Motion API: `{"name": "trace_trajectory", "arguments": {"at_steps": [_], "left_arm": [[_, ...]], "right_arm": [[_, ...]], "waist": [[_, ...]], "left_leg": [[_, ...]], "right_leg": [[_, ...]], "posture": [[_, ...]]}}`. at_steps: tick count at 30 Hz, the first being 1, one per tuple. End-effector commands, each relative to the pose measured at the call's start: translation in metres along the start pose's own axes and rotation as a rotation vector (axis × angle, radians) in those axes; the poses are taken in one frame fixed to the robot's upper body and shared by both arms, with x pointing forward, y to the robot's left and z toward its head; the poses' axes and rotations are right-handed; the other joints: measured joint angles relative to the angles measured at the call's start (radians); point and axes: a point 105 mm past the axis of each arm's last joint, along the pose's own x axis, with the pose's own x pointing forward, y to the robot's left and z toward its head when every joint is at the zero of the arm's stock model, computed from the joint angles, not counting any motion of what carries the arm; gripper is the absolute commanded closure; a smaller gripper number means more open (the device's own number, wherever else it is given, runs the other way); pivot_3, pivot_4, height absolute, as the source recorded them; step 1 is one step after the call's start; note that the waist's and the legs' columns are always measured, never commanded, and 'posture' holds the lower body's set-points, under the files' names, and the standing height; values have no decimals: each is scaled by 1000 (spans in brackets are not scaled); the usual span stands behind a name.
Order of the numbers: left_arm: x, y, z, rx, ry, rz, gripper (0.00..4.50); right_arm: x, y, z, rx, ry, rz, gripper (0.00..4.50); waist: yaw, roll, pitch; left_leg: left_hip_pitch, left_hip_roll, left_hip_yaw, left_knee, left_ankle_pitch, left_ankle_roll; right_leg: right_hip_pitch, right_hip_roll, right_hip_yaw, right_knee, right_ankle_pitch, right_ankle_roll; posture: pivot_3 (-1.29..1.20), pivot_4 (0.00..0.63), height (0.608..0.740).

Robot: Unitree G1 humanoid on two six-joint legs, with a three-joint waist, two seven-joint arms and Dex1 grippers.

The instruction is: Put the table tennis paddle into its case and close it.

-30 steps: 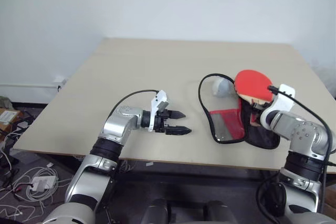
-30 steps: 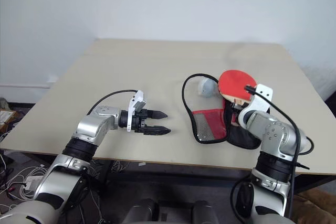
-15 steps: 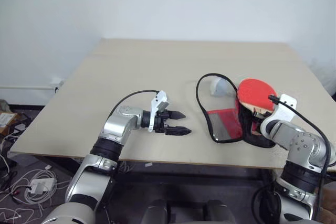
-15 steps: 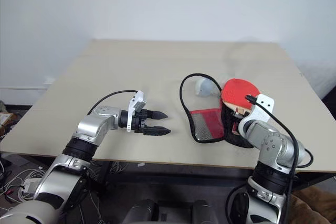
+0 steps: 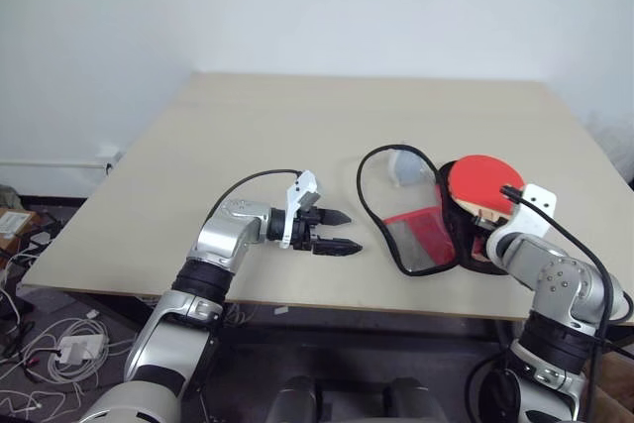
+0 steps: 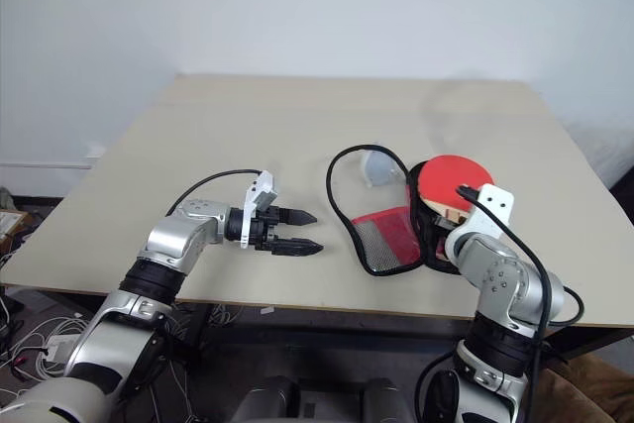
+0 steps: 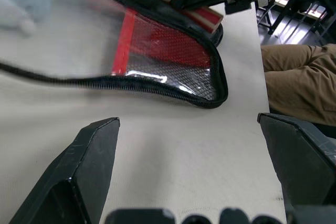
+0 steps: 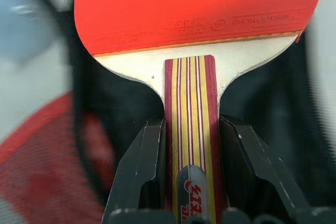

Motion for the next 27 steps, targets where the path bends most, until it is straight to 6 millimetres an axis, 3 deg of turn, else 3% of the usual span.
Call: {"name": "trace_trajectory", "arguments": {"at_steps": [1, 7, 11, 27], "left_arm": [[1, 0, 16, 53, -15, -8, 0], [2, -1, 17, 58, -18, -10, 0], [1, -2, 16, 55, -16, -10, 0], [0, -1, 23, 61, -34, 6, 0]], "right_arm": [[-4, -1, 10, 2, -48, -4, 3368], [3, 12, -2, -9, -14, 32, 3368], [4, 20, 6, -52, -54, 47, 3368], [18, 28, -14, -133, -6, 114, 3368]], "waist": [[-1, 0, 0], [-3, 0, 0], [-3, 0, 0], [-3, -2, -1]], "left_leg": [[0, 0, 0, 0, 0, 0], [0, 0, 0, -1, 0, 0], [0, 0, 0, 0, 0, 0], [1, 0, 0, 0, 0, 0]], "right_leg": [[0, 0, 0, 0, 0, 0], [0, 0, 0, 0, 0, 0], [0, 0, 0, 0, 0, 0], [1, 0, 0, 0, 0, 0]], "posture": [[0, 0, 740], [0, 0, 740], [0, 0, 740], [0, 0, 740]]}}
